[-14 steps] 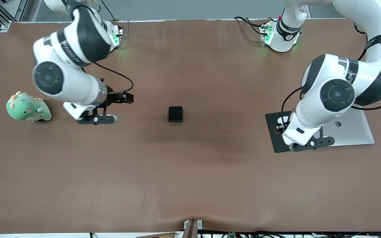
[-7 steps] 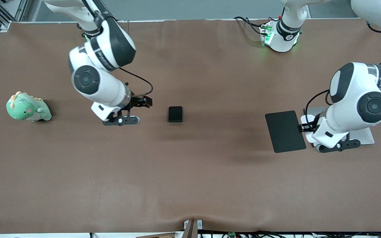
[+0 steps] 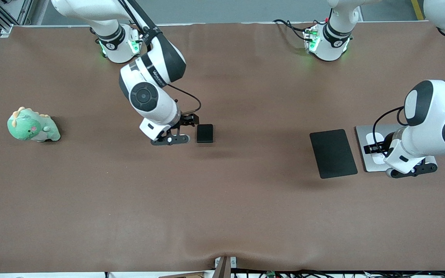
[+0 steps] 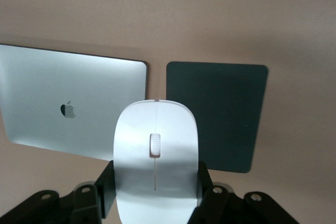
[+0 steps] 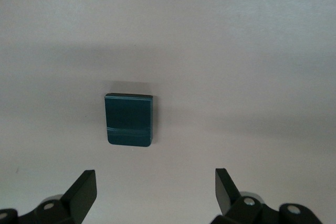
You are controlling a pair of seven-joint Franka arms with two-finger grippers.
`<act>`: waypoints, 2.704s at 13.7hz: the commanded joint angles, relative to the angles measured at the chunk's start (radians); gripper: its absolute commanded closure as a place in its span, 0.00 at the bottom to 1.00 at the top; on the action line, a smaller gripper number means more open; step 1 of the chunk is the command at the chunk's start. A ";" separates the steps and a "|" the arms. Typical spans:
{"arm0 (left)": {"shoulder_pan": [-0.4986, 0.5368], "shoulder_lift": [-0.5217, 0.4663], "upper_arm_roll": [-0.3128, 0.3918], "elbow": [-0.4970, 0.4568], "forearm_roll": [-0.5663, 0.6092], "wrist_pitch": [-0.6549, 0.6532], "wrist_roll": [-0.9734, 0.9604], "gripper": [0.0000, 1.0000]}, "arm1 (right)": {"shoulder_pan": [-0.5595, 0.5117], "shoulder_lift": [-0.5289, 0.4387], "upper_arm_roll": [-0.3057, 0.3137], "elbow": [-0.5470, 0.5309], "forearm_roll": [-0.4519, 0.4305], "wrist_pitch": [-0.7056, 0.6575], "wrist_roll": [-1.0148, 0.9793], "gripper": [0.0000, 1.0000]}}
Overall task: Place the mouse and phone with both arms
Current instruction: 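Carry the mouse to the mousepad while the right gripper lowers onto the phone, then set the mouse on the mousepad while the right gripper grasps the phone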
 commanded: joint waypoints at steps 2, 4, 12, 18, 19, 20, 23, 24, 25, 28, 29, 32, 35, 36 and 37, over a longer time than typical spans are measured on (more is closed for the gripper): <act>0.060 -0.008 -0.007 -0.157 -0.004 0.142 0.058 1.00 | 0.039 0.045 -0.009 -0.002 0.013 0.051 0.015 0.00; 0.062 -0.011 -0.007 -0.222 -0.004 0.231 0.058 1.00 | 0.057 0.070 -0.011 -0.003 0.013 0.074 0.015 0.00; 0.048 0.039 -0.039 -0.335 -0.006 0.451 0.059 1.00 | 0.123 0.171 -0.011 -0.082 0.013 0.275 0.060 0.00; 0.048 0.101 -0.057 -0.380 -0.006 0.580 0.061 1.00 | 0.125 0.203 -0.009 -0.086 0.016 0.352 0.124 0.00; 0.048 0.113 -0.057 -0.386 -0.004 0.601 0.061 1.00 | 0.129 0.204 -0.009 -0.086 0.016 0.361 0.132 0.00; 0.046 0.119 -0.057 -0.386 -0.004 0.611 0.061 1.00 | 0.134 0.205 -0.009 -0.086 0.016 0.367 0.153 0.00; 0.045 0.122 -0.059 -0.387 -0.003 0.612 0.062 1.00 | 0.145 0.233 -0.009 -0.088 0.016 0.417 0.189 0.00; 0.045 0.127 -0.061 -0.387 -0.003 0.612 0.062 1.00 | 0.145 0.237 -0.009 -0.088 0.016 0.418 0.189 0.00; 0.039 0.128 -0.061 -0.387 -0.003 0.612 0.062 1.00 | 0.146 0.237 -0.009 -0.088 0.016 0.420 0.189 0.00; 0.028 0.136 -0.061 -0.386 -0.003 0.626 0.062 1.00 | 0.152 0.240 -0.009 -0.086 0.016 0.424 0.189 0.00; 0.028 0.138 -0.061 -0.386 -0.003 0.628 0.062 1.00 | 0.153 0.248 -0.009 -0.088 0.016 0.439 0.193 0.00; 0.026 0.147 -0.059 -0.381 -0.003 0.631 0.062 1.00 | 0.172 0.263 -0.011 -0.086 0.015 0.467 0.215 0.00; 0.028 0.139 -0.061 -0.369 -0.003 0.629 0.053 0.00 | 0.172 0.263 -0.012 -0.086 0.009 0.467 0.210 0.00; 0.028 0.133 -0.061 -0.364 -0.003 0.628 0.050 0.00 | 0.172 0.263 -0.012 -0.086 0.006 0.467 0.209 0.00; 0.029 0.113 -0.061 -0.349 -0.003 0.622 0.046 0.00 | 0.169 0.266 -0.012 -0.086 0.004 0.467 0.204 0.02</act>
